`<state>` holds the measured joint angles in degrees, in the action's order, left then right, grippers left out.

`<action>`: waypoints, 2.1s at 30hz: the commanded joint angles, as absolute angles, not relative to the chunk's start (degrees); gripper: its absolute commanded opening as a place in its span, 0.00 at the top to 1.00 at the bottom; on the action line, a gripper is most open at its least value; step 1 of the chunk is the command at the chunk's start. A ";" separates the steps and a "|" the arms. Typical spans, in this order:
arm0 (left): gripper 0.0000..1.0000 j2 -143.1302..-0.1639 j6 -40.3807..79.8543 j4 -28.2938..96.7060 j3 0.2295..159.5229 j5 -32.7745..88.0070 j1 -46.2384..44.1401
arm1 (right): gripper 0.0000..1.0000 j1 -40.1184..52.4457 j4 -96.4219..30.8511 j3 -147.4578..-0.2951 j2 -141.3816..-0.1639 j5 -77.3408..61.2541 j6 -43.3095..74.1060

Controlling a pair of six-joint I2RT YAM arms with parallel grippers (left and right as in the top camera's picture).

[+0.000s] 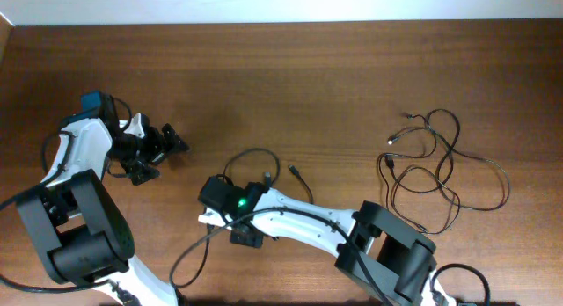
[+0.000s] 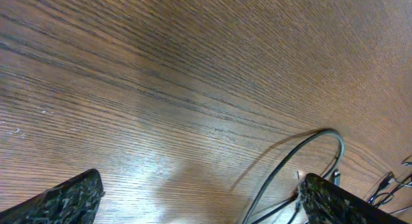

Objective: Untangle cables

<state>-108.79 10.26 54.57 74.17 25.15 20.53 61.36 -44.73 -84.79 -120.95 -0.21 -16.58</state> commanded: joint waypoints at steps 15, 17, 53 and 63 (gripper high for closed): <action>0.01 -107.77 10.20 54.70 75.00 25.04 20.45 | 0.96 36.75 -74.43 -107.22 -121.89 -28.51 -7.92; 0.01 -107.77 10.20 54.68 75.00 25.02 20.45 | 0.96 38.83 -76.49 -106.43 -121.89 -20.62 -9.93; 0.01 -107.77 10.20 54.68 75.00 25.02 20.45 | 0.81 57.19 -56.34 -83.79 -122.19 0.73 -10.63; 0.01 -107.77 10.20 54.70 75.00 25.02 20.45 | 0.96 46.37 -53.30 -84.05 -122.19 -16.97 0.91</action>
